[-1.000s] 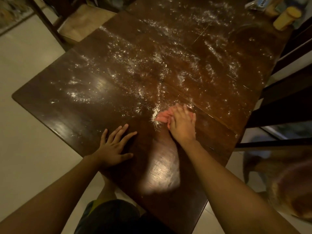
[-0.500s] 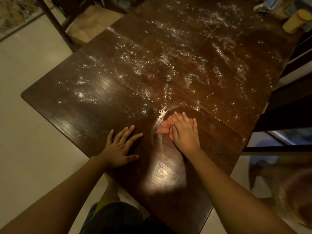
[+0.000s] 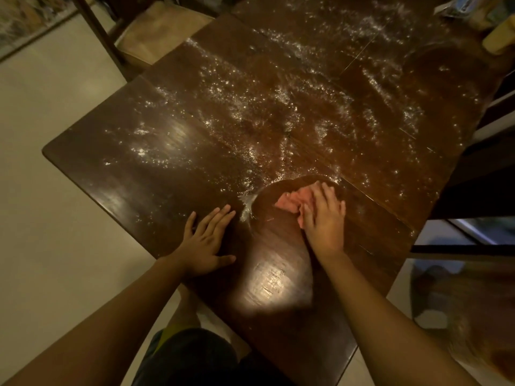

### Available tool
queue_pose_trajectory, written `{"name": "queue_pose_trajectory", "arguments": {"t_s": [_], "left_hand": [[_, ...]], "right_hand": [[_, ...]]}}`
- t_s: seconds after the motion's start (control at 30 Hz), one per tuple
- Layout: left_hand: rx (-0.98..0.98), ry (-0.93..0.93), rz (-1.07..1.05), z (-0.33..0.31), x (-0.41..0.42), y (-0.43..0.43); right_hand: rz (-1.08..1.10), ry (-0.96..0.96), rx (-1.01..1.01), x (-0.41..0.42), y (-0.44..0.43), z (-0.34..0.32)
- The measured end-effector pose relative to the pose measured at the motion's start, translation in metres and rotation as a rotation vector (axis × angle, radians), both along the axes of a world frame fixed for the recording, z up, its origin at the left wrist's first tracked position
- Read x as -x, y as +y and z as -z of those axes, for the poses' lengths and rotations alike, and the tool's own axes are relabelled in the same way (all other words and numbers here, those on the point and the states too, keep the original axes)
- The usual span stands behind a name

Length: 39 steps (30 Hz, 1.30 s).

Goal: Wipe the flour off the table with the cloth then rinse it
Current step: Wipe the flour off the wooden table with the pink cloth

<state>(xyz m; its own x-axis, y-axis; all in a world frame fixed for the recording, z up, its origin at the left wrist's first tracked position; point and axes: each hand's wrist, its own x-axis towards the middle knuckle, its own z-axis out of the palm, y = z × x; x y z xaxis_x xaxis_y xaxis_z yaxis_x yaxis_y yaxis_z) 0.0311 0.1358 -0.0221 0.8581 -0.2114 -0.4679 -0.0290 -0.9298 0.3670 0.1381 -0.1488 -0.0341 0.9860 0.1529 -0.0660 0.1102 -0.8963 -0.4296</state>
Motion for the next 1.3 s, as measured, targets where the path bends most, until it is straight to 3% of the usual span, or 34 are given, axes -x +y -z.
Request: {"name": "queue_pose_trajectory", "arguments": {"t_s": [0.07,0.27,0.37,0.43,0.57,0.63,0.73,0.8,0.87,0.93,1.03,1.1,1.17,1.3], "left_hand": [[-0.005,0.001,-0.003,0.001,0.001,0.0],[-0.005,-0.005,-0.016,0.0,0.001,-0.002],[-0.018,-0.009,-0.002,0.001,0.002,0.0],[-0.01,-0.013,-0.001,0.002,0.001,0.001],[0.017,-0.038,-0.007,0.003,0.002,0.0],[0.014,-0.036,0.001,0.003,0.003,0.0],[0.007,-0.027,0.001,0.004,0.003,0.0],[0.002,-0.026,0.001,0.004,0.003,0.0],[0.001,-0.038,-0.004,0.003,0.004,0.0],[0.002,-0.051,-0.009,0.003,0.004,-0.001],[-0.019,-0.063,-0.007,0.004,0.004,-0.001],[-0.031,-0.063,-0.014,0.004,0.005,-0.002],[-0.067,-0.06,-0.006,0.003,0.006,-0.004],[-0.086,-0.038,-0.077,0.004,0.009,-0.005]], "right_hand": [[0.063,0.002,-0.005,-0.007,0.028,-0.001],[-0.657,-0.055,0.129,0.046,0.036,0.005],[-0.863,-0.113,0.212,0.051,-0.007,0.007],[-0.762,-0.073,0.213,0.035,-0.023,0.004],[-0.184,0.041,0.085,0.006,0.014,-0.003],[-0.073,0.045,0.065,0.007,0.046,-0.004],[-0.393,0.003,0.106,0.027,0.063,0.0],[-0.696,-0.021,0.166,0.032,0.044,0.001],[-0.86,-0.024,0.177,0.016,0.016,0.0],[-0.777,0.025,0.15,-0.007,-0.002,0.001],[-0.338,0.056,0.074,-0.03,0.015,-0.002],[-0.179,0.042,0.078,-0.03,0.049,-0.005],[-0.271,0.05,0.063,-0.02,0.077,-0.007],[-0.761,0.001,0.034,0.009,0.07,-0.001]]}}
